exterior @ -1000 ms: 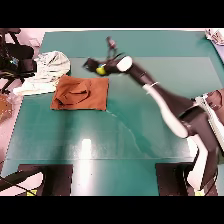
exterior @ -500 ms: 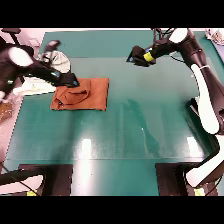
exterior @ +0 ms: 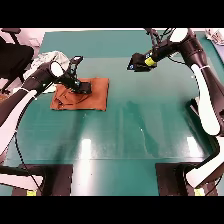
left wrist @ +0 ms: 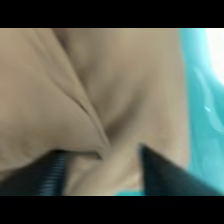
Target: Fold the shirts.
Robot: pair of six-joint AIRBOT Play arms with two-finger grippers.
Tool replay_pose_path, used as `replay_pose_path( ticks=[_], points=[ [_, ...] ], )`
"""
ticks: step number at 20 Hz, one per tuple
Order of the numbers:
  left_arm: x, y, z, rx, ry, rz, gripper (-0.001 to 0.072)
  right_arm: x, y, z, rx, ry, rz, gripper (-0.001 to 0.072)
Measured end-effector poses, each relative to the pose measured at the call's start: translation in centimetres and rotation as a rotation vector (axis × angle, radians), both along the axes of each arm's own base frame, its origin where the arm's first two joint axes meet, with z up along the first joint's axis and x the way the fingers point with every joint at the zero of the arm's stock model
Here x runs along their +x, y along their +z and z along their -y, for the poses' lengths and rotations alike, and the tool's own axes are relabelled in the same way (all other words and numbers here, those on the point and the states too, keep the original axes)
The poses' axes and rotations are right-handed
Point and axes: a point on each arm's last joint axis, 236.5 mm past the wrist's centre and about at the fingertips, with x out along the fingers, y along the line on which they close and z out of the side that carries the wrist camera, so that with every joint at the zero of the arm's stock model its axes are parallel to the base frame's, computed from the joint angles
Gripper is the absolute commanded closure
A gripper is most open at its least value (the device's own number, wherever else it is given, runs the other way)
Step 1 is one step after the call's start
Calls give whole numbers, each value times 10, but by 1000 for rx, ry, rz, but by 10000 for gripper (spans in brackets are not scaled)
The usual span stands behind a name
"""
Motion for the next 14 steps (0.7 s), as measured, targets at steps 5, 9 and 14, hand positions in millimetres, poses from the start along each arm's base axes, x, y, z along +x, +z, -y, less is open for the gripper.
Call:
replay_pose_path(
  ticks=[5, 9, 14],
  points=[
    [21, 7, -7, 30, 27, 80, 678, -12, -2, -14, -9, 54, -7, 199],
    [41, 41, -53, 219, 44, 146, 677, -31, -14, -30, -32, 128, -53, 198],
    [65, 65, -141, 398, 186, 183, 19, -49, -35, -56, -48, 191, -109, 186]
  ],
)
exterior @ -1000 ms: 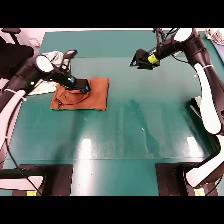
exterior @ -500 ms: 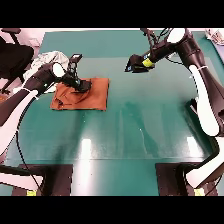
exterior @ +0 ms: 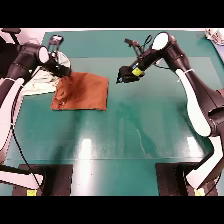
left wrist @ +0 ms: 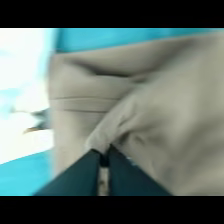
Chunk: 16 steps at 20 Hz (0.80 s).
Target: Fold the shirts.
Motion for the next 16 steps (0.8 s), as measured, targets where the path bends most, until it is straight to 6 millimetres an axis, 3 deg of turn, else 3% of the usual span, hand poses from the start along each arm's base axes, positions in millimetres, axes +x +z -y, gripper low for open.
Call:
replay_pose_path(
  ticks=[2, 3, 5, 8, 10, 13, 16],
  points=[
    [8, 1, -22, 0, 57, 19, 9, -5, -6, -10, -1, 12, -17, 186],
    [14, 3, -29, -9, 78, 42, 9, -7, -10, -16, 1, 19, -21, 150],
    [27, 9, -39, -30, 106, 98, 9, -9, -16, -26, 5, 23, -26, 9],
    [34, 16, -42, -57, 121, 134, 10, -8, -31, -39, 14, 12, -48, 8],
    [24, 12, -47, -52, 141, 85, 10, -3, -40, -49, 46, -7, -62, 8],
    [-7, 3, -52, -45, 183, -45, 10, 9, -56, -64, 105, -36, -72, 8],
    [-33, 19, -55, -47, 210, -89, 10, 14, -82, -71, 119, -50, -102, 7]
  ],
)
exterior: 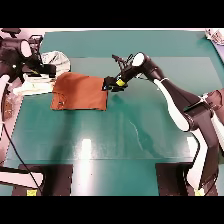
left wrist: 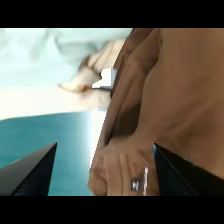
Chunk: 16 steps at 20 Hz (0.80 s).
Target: Fold the shirts.
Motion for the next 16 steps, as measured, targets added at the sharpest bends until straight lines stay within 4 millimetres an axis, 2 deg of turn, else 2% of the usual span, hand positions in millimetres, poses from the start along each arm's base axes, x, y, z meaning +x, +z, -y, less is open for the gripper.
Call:
replay_pose_path(
  ticks=[5, 8, 10, 11, 12, 13, 15, 16],
  points=[
    [-30, 54, 1, -25, 11, 61, 10, 6, -31, -1, 17, -39, -30, 7],
    [-48, 71, 3, -42, 11, 71, 10, 0, -42, -23, 132, -91, -71, 10],
    [-61, 72, 9, -68, 3, 60, 10, -2, -41, -47, 240, -127, -71, 31],
    [-67, 69, 13, -86, -3, 50, 10, -3, -38, -61, 289, -140, -61, 137],
    [-73, 66, 17, -101, -7, 38, 10, -4, -34, -74, 322, -146, -40, 454],
    [-80, 62, 20, -114, -10, 23, 10, -5, -29, -85, 348, -147, -24, 689],
    [-92, 52, 23, -131, -13, -3, 10, -2, 7, -106, 427, -128, 36, 697],
    [-98, 48, 25, -141, -15, -13, 10, 2, 24, -110, 446, -110, 70, 697]
  ],
)
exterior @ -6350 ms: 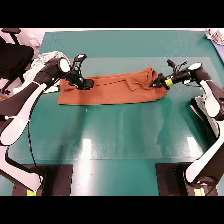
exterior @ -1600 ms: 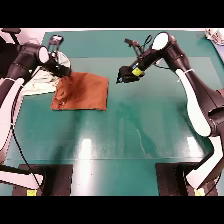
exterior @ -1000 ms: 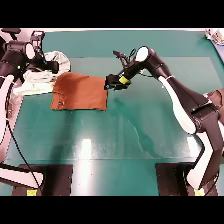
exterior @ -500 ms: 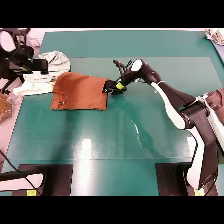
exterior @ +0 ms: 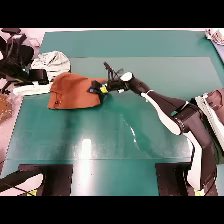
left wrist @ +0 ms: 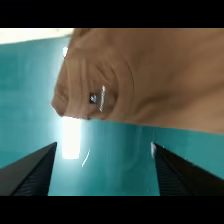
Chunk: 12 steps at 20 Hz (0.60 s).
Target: Fold the shirts.
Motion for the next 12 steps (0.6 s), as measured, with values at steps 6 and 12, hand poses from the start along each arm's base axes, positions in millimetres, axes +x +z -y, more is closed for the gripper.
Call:
replay_pose_path(
  ticks=[6, 12],
  points=[
    [-29, 1, 30, -137, -32, 3, 11, 54, 110, 133, -265, -129, 173, 698],
    [-59, 3, 79, -352, -85, -31, 10, 73, 199, 396, -424, -609, 92, 698]
  ],
)
